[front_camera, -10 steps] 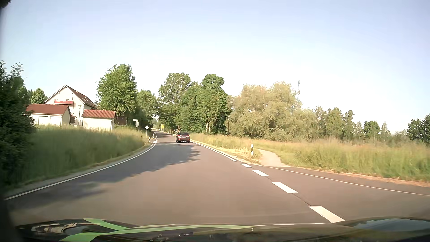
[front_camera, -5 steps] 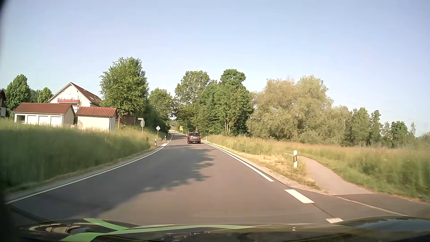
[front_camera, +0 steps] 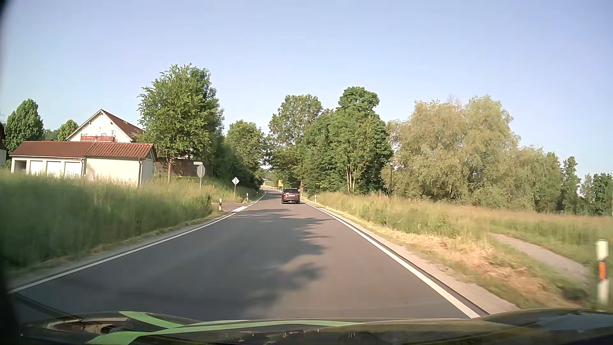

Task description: Follow the waypoints while adhering to traffic rules and regulations

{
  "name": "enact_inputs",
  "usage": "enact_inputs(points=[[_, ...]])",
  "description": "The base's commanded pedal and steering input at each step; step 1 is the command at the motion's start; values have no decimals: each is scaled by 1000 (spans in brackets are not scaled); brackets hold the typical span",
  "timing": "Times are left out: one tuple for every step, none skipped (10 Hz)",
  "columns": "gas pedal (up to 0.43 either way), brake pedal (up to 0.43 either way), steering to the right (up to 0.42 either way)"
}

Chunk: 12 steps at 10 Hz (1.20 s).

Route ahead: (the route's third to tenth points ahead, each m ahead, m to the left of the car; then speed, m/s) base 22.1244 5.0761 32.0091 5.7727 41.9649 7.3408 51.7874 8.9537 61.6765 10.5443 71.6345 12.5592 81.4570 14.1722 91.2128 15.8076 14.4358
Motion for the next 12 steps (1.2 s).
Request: enact_inputs(points=[[197, 0, -42], [197, 0, -39], [189, 0, -34], [169, 0, -28], [169, 0, -20], [169, 0, -14], [169, 0, -13], [169, 0, -14], [169, 0, -13], [169, 0, -13], [169, 0, -11], [169, 0, -11]])
